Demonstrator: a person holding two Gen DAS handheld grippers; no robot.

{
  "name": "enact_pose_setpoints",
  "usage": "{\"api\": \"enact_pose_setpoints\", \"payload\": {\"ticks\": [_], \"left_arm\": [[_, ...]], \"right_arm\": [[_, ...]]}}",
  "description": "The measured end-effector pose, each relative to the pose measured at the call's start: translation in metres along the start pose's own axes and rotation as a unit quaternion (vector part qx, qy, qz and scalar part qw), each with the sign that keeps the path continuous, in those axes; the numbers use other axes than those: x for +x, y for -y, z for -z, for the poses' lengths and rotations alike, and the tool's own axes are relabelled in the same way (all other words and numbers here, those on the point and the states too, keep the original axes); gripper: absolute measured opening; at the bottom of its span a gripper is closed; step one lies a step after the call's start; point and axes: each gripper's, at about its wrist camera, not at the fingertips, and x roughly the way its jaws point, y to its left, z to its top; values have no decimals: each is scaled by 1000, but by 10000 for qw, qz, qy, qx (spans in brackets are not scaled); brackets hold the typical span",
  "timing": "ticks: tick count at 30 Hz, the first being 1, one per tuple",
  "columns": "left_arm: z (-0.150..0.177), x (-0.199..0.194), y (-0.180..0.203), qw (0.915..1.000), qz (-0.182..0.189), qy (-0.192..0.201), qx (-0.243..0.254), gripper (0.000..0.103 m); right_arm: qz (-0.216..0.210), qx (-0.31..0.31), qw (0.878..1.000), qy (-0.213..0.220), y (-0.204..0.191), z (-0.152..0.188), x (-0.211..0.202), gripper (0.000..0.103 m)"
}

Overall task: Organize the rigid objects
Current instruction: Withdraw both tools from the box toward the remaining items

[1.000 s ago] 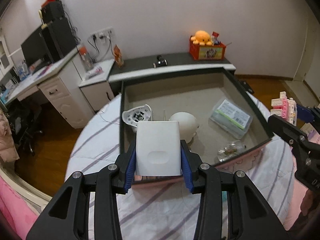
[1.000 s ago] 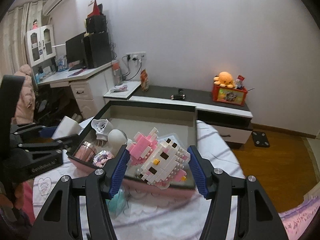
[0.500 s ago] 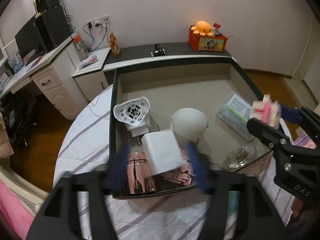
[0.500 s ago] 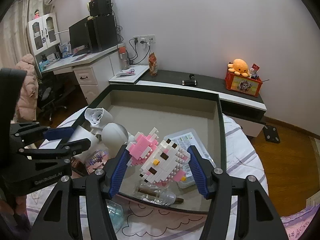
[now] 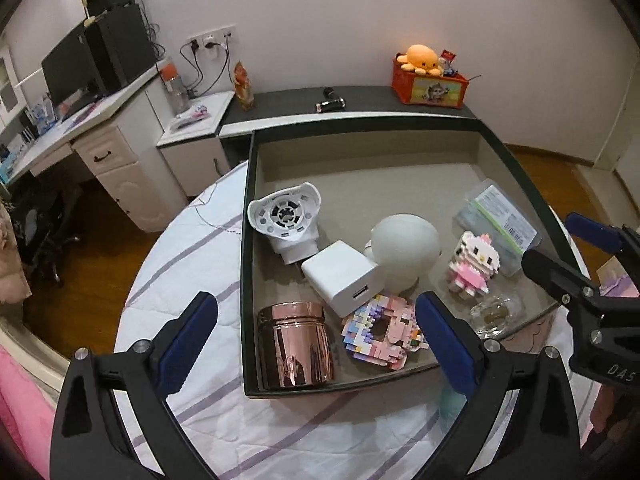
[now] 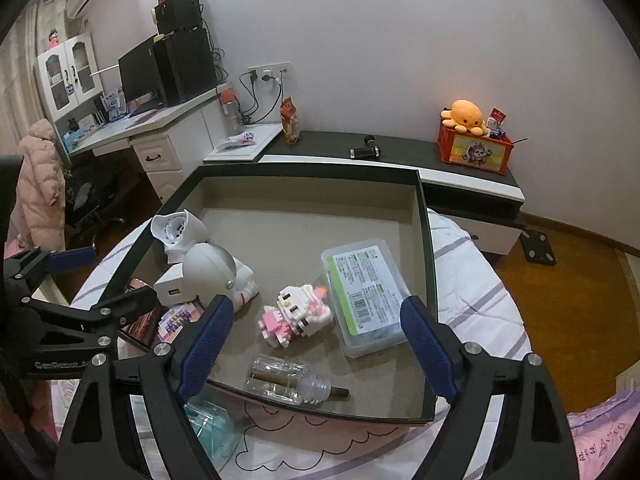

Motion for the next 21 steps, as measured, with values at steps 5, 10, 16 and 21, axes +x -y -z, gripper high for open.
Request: {"api": "enact_pose_setpoints", "payload": {"ticks": [5,10,16,21], "left_arm": [[1,-5,-2,10000,-31,48,-31,100],[5,-15,-2,9999,-64,85,-58,100],[15,-45,-1,9994,-33,334,-29,100],[31,-84,1,9980,15,629,6,100]], "right_arm": [[55,-138,9999,77,-5,1,-6,87],[128,-199,9996,134,-9,1,-16,87],[172,-163,9992,308,-12,6,-44,87],[302,-142,9982,506,-16,18,-82,87]]}}
